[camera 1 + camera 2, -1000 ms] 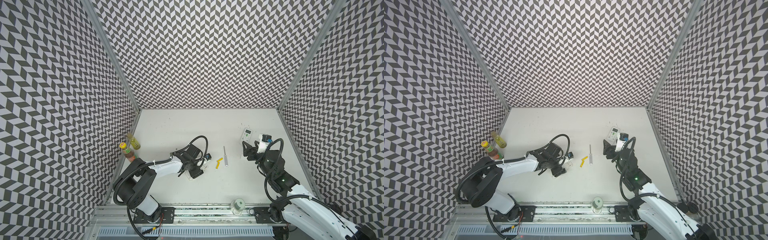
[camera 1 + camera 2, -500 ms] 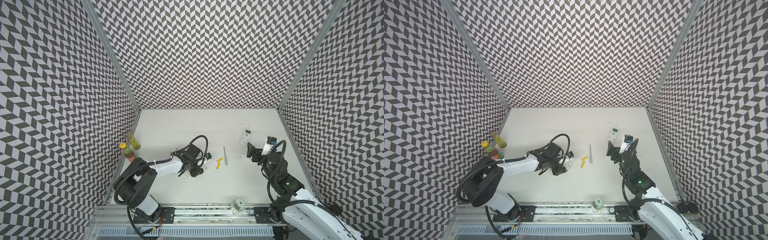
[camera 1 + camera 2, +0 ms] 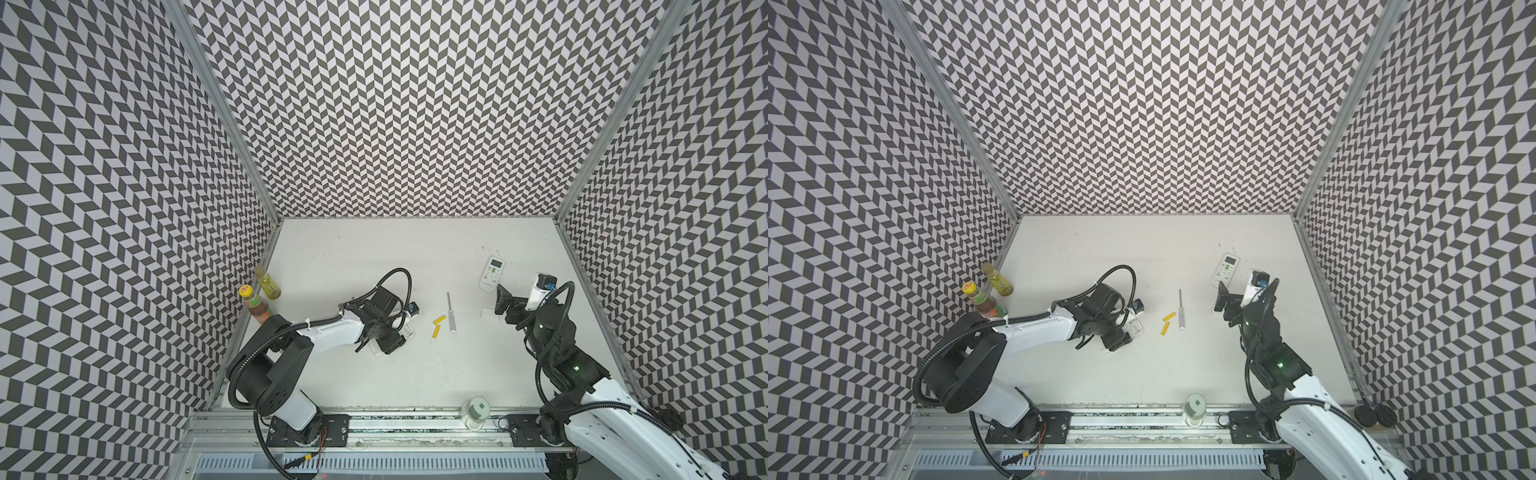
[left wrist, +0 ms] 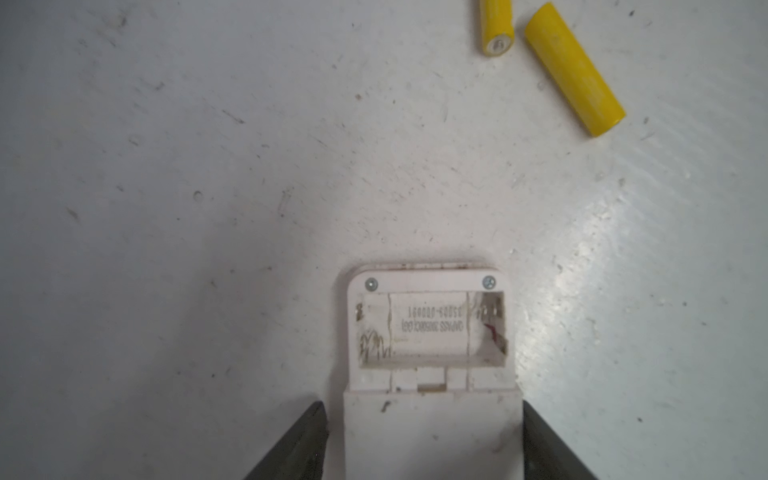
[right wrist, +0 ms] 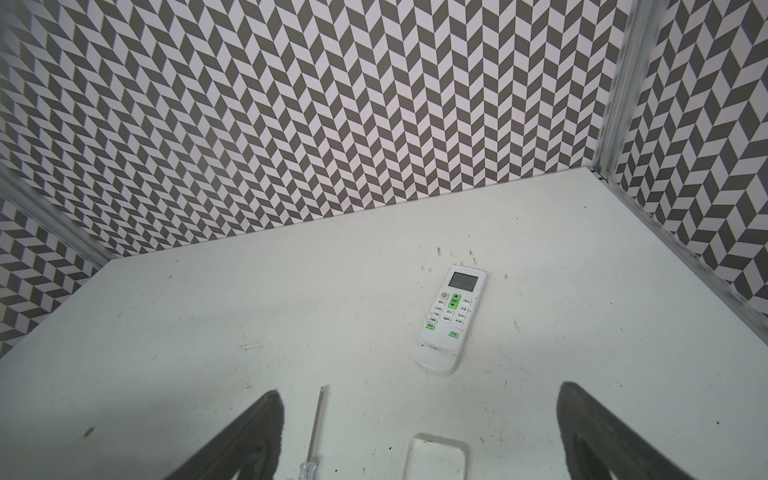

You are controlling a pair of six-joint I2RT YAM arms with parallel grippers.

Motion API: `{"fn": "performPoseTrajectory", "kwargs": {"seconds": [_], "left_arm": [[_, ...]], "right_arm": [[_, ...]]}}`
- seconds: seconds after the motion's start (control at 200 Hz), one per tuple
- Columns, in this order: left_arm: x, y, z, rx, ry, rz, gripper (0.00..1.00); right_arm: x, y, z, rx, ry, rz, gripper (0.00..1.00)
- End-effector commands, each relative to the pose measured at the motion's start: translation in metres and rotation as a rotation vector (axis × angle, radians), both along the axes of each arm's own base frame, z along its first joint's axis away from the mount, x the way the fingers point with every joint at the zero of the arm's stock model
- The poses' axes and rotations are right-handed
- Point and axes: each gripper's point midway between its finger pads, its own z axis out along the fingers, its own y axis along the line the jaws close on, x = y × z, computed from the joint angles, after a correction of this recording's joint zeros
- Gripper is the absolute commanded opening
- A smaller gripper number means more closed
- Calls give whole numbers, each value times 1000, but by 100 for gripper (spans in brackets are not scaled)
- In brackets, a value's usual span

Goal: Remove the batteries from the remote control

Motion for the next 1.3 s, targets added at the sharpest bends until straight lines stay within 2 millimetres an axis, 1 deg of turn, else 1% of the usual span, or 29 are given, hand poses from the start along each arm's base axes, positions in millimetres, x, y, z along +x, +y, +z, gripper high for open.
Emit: {"fn": "performPoseTrajectory", "kwargs": {"seconds": [0.0, 0.055, 0.12, 0.185, 0.28, 0.361, 0.436, 0.511, 0.556, 0.601, 0.641, 0.706, 0.766, 0.841, 0.906, 1.002, 1.192, 1.292], "left_arm": [[-10, 10, -7, 37, 76, 34, 63], [-9, 10, -6, 37, 79, 38, 59], [-8, 10, -5, 27, 78, 52, 51], [-8, 9, -6, 21, 79, 52, 47], [3, 10, 2, 20, 48, 78, 44], [17, 16, 12, -6, 9, 123, 40], [28, 23, 17, -30, -28, 162, 40], [40, 32, 22, -28, -67, 202, 43], [49, 38, 28, -33, -99, 233, 46], [60, 44, 34, -45, -132, 269, 46], [70, 51, 37, -50, -163, 307, 43], [86, 63, 42, -52, -205, 369, 42], [100, 74, 46, -56, -222, 423, 37], [122, 100, 52, -79, -223, 561, 36], [133, 121, 53, -104, -223, 659, 33], [141, 147, 54, -128, -223, 766, 33], [143, 188, 51, -94, -262, 884, 33], [147, 210, 47, -78, -241, 960, 33]], "right_arm": [[3, -2, 15, 23, -54, -12, 100], [3, -3, 15, 17, -45, -17, 100], [3, -2, 16, 19, -46, -13, 99], [3, 0, 16, 23, -53, -1, 100], [3, 0, 14, 20, -44, -2, 99], [3, 0, 15, 21, -42, 0, 99], [3, 1, 15, 25, -51, 8, 100], [3, 1, 13, 21, -44, 5, 99], [4, 1, 13, 16, -37, 1, 100], [4, 1, 13, 14, -32, 2, 100], [4, 1, 13, 18, -34, 4, 100], [4, 2, 12, 22, -38, 6, 100], [5, 1, 9, 18, -28, 0, 100], [6, 1, 6, 10, -7, -4, 100], [7, 2, 5, 9, -1, -2, 100], [8, 3, 3, 16, 0, 1, 99], [10, 3, -1, 20, 16, -4, 100], [11, 2, -3, 19, 23, -12, 100]]}}
